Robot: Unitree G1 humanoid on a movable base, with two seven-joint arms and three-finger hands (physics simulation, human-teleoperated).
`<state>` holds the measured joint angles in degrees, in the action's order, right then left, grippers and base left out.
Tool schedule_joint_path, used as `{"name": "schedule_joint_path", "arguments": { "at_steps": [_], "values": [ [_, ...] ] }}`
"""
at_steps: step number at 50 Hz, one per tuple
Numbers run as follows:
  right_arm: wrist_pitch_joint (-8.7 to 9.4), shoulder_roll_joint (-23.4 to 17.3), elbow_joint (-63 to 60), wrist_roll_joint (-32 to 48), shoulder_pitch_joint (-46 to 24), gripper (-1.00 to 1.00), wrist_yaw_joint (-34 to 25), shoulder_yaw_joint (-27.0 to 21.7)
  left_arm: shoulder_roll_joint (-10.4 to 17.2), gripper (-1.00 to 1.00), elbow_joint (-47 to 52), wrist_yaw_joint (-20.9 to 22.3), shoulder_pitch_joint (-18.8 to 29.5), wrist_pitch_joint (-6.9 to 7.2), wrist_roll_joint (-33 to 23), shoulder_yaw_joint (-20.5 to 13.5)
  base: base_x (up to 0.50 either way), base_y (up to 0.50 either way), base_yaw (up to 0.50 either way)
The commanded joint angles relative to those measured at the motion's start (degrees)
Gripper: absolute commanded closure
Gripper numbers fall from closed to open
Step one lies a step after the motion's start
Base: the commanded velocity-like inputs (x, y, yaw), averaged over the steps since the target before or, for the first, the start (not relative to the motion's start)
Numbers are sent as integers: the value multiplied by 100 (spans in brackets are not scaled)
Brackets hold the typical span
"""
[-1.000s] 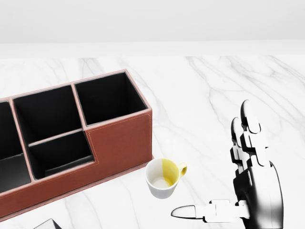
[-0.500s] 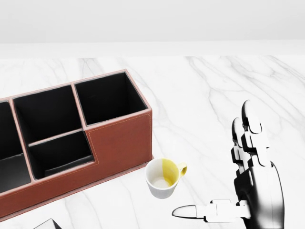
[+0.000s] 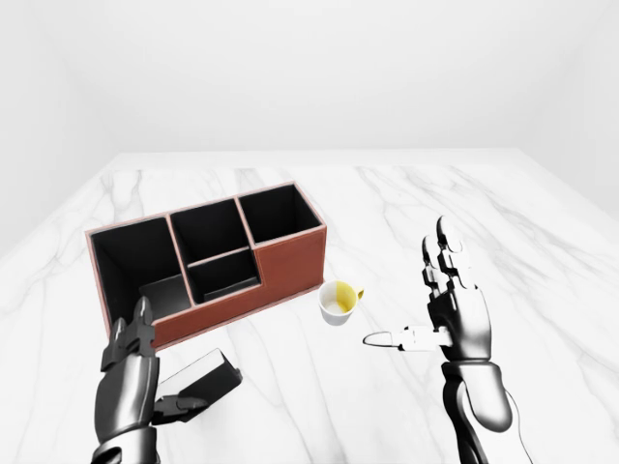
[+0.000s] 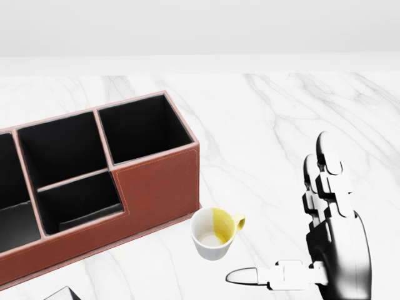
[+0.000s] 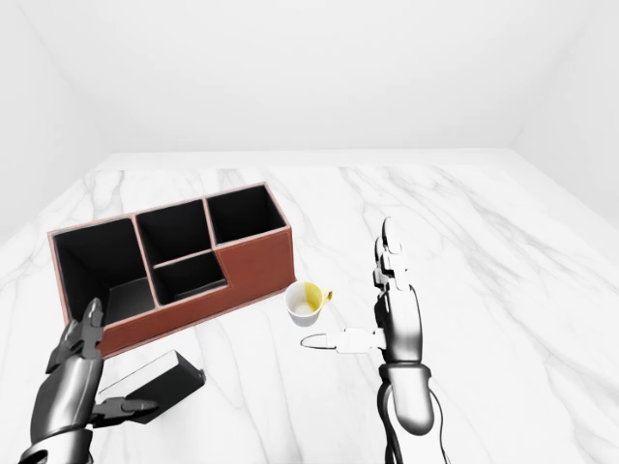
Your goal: Pick up the book and place it in the front compartment of the caddy.
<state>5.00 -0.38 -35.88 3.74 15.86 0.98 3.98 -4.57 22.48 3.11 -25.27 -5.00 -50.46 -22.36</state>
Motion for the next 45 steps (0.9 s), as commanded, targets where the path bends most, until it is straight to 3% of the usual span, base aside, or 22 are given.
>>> {"name": "schedule_joint_path", "arguments": {
  "at_steps": [1, 14, 27, 38, 39, 40, 41, 44, 45],
  "values": [
    [0, 4, 16, 2, -25, -100, 8, 9, 70, -100, -201, -214, -74, 0, -325, 75, 0, 0, 0],
    [0, -11, 6, 30, -18, -100, 23, 79, 194, -100, -506, -476, -132, 0, -767, 107, 0, 0, 0],
    [0, -19, -10, 38, -2, -100, 30, 90, 265, -100, -630, -463, -112, 0, -862, 153, 0, 0, 0],
    [0, -19, 17, 45, -21, -100, 45, 104, 419, -100, -890, -633, -62, 0, -1125, 391, 0, 0, 0],
    [0, -20, 8, 42, -18, -100, 45, 102, 460, -70, -1011, -749, -31, 0, -1261, 437, 0, 0, 0],
    [0, -21, 6, 41, -15, -100, 44, 99, 486, -58, -1048, -761, -21, 0, -1287, 472, 0, 0, 0],
    [0, -21, 2, 40, -14, -100, 44, 96, 519, -16, -1073, -788, -24, 0, -1329, 505, 0, 0, 0],
    [0, -21, 7, 43, -23, -100, 41, 96, 597, -18, -1191, -876, 2, 0, -1426, 590, 0, 0, 0],
    [0, -19, 8, 42, -24, -100, 45, 93, 630, -8, -1246, -904, 9, 0, -1457, 629, 0, 0, 0]
  ]
}}
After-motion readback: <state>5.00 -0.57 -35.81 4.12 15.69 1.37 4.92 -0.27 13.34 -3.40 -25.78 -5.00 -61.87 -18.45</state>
